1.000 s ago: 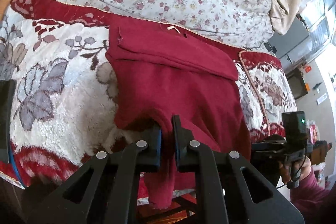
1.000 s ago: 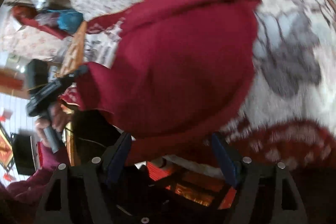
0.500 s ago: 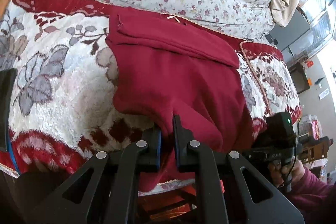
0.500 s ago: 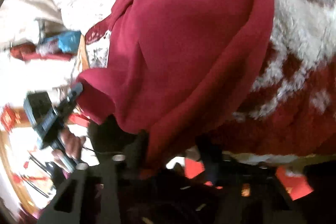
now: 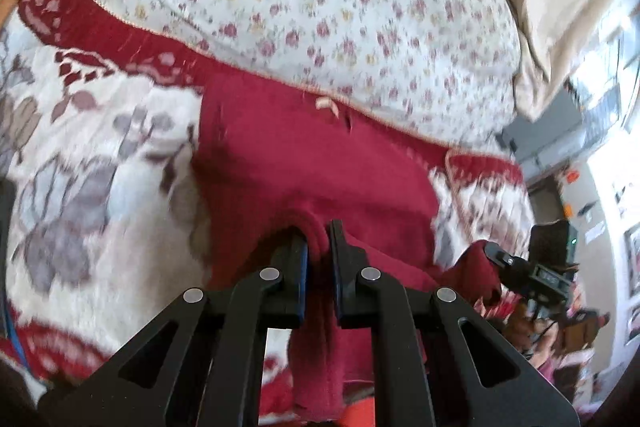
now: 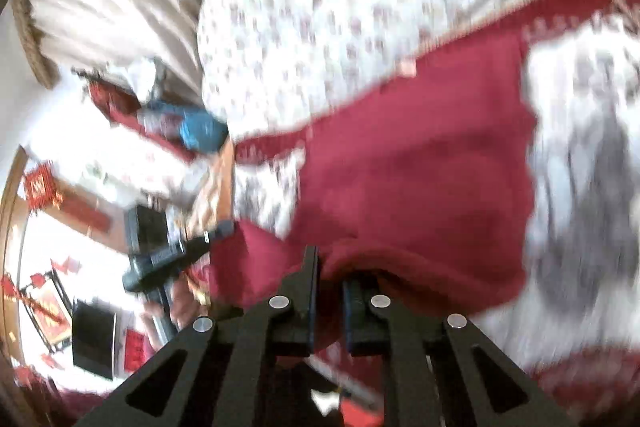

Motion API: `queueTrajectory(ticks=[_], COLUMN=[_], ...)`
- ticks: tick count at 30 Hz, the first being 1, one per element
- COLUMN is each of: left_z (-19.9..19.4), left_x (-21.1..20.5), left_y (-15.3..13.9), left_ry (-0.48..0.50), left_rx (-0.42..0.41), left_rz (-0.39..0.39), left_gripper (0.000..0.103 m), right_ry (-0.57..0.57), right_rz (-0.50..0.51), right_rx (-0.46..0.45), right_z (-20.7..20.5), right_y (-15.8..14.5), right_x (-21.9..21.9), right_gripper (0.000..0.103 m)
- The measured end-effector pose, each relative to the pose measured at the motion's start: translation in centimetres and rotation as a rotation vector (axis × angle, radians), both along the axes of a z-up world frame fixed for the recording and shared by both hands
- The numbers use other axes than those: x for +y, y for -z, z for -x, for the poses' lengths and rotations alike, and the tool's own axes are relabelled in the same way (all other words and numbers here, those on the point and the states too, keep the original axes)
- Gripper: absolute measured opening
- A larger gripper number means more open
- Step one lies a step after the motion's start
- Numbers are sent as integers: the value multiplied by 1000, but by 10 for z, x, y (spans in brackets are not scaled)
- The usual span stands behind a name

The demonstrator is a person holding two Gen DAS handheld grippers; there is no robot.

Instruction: Fold small clothes

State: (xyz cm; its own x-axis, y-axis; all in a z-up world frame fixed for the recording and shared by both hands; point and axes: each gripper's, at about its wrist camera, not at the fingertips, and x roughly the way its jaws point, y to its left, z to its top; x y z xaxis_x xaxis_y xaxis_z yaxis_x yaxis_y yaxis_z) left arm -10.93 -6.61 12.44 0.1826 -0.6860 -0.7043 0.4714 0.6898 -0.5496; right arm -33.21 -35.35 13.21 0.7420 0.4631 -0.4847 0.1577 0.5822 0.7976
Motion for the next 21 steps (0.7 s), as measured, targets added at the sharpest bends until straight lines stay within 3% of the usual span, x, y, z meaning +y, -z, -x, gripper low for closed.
queueTrajectory(ticks=[3,6,9,13,14,15,17,19,21], left_z=[-38,-78,-115,-143,-145,-146,-145,-140,-137], left_x=[-14,-30,-45,-49,-45,-42,-33,-20,-11], left_y=[0,12,41,73,75,75,66,49,41], left_ry=[-61,-131,-163,-174,-170,-163,-181,-233,-241], left_rx=[5,1,58,132,146,154,127,63,42], left_rz=[15,-7,14,63,83,100,99,129,159], left_gripper=[8,8,8,10,19,24,63,74,75], right_ry=[84,155,217,254,251,251,259,285,249], right_rz=[39,70,86,38,43,52,36,56,112], right_rx=[-30,1,61,159,170,141,66,43,28], right_z=[-36,-75,-106,-144,-144,-143,-132,-122,-118], right_y=[-11,-5,16,67,73,74,63,49,31], right_x=[-35,-69,-99,-132,-136,-139,-144,-146,-140], right_gripper=[9,9,9,9,17,34,54,58,58])
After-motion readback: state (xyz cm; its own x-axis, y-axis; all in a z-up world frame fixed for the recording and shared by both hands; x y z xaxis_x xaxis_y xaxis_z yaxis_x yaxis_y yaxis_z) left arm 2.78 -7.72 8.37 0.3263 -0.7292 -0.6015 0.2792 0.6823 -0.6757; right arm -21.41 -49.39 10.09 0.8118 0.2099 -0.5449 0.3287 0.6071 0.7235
